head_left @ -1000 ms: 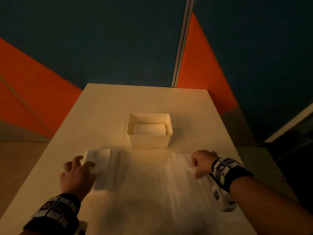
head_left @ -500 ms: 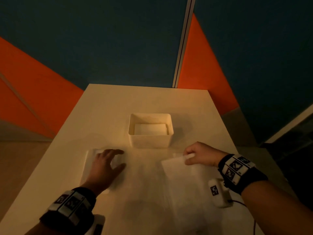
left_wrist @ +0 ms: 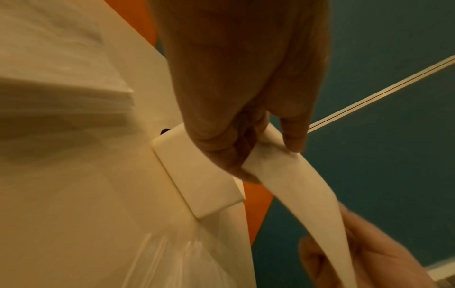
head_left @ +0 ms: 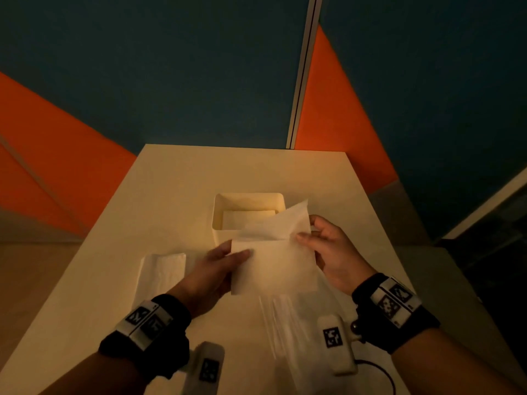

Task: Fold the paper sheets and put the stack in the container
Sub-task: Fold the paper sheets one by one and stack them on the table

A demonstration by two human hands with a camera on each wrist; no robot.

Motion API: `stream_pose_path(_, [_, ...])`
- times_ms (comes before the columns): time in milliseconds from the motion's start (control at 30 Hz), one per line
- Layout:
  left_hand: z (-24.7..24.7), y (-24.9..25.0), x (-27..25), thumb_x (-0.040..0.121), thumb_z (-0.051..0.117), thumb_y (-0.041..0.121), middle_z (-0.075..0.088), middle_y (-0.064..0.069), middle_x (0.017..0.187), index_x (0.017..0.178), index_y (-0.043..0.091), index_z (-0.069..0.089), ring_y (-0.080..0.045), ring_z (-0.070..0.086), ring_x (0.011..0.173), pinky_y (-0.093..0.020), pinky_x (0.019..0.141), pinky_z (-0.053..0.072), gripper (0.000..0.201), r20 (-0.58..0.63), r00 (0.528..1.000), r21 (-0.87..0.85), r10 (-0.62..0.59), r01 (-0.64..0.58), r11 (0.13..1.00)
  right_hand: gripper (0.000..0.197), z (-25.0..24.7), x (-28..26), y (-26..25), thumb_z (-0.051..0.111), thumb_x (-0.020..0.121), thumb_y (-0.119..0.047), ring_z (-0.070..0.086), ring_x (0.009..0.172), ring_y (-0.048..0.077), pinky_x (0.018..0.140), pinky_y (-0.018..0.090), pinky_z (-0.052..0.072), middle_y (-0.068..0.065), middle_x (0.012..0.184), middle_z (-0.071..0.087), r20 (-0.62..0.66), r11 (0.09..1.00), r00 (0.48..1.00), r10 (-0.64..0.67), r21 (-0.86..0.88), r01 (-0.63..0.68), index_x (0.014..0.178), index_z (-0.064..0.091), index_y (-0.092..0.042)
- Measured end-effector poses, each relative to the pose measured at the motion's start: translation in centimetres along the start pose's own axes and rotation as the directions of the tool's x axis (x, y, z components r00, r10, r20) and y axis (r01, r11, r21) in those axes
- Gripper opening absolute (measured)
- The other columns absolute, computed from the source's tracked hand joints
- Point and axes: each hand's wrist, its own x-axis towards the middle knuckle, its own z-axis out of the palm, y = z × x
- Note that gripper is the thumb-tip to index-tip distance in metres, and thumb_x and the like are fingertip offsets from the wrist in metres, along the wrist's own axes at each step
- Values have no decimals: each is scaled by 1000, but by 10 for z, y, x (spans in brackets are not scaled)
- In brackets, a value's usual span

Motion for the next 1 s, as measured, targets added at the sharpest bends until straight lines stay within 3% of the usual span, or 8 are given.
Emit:
stream_pose_path(233, [7,17,1,91,51,7,71,-5,104,114,26,62,-22,66,91,-37,78,56,32,-9,988,-36,152,-152,988,29,-9,-5,0,51,89,6,69,82,22,70,30,57,14,96,72,20,999,1000,2,40,-2,108,64,-11])
stream_pose_path(367, [6,20,1,82,64,8,71,-13,101,115,23,63,-28,67,89,-40,77,58,37,23,980,4,196,-196,981,27,-11,-4,0,50,89,7,70,78,19,64,27,56,9,92,74,7,997,1000,5,78,-6,104,66,-10])
stream_pose_path(467, [2,18,2,63,82,24,71,-13,106,111,15,69,-27,68,93,-36,75,58,51,93,978,38,185,-189,981,25,-13,-4,0,50,90,5,70,80,18,64,27,56,7,93,74,3,995,1000,3,97,-3,104,66,-8])
stream_pose_path(600, [2,19,1,65,78,16,74,-7,93,88,15,77,-20,69,87,-29,70,58,24,82,976,102,201,-209,973,29,-14,-4,-2,46,90,0,66,83,23,73,34,52,10,92,72,12,988,998,57,141,-58,90,73,-9])
stream_pose_path(700, [-3,22,-1,81,62,0,74,-3,98,87,11,77,-19,67,93,-22,70,55,19,89,975,127,204,-214,968,39,-17,-4,-5,38,83,-23,54,77,26,66,34,40,11,81,65,62,969,989,135,199,-145,68,71,-8])
stream_pose_path(767, [-6,26,-4,87,54,4,70,-3,110,94,9,75,-23,63,102,-24,74,55,23,105,979,136,174,-188,973,45,-18,-4,-6,37,89,-31,49,69,24,60,31,36,14,78,57,58,977,983,173,117,-179,67,68,-7])
stream_pose_path(867, [-9,31,-10,71,59,38,68,-3,115,102,7,73,-25,64,102,-30,80,55,46,169,979,218,113,-149,965,20,-15,-3,-3,61,86,-7,59,69,20,58,27,48,15,81,58,48,981,993,106,-167,-96,69,70,-13])
stream_pose_path(1000, [-3,33,-15,76,68,21,69,-8,112,101,10,74,-24,65,104,-35,90,54,28,247,969,355,21,-111,928,23,-6,-2,2,75,71,-6,50,73,26,71,37,47,16,78,54,202,915,975,91,-404,-2,71,74,-28])
